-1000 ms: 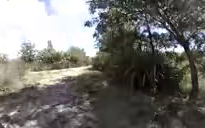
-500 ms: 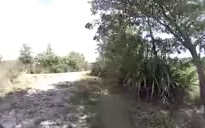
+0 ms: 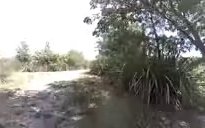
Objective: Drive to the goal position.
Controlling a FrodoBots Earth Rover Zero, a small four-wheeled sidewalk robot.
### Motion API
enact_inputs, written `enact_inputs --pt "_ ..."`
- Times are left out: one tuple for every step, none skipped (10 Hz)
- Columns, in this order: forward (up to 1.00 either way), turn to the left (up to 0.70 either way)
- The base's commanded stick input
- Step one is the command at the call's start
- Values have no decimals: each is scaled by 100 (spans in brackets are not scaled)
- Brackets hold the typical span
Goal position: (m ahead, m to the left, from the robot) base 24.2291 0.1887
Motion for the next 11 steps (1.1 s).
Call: enact_inputs --pt "70 2" --pt "70 23" --pt "70 26" --pt "70 9" --pt "70 33" --pt "70 35" --pt "70 35" --pt "70 35" --pt "70 35" --pt "70 35" --pt "70 35"
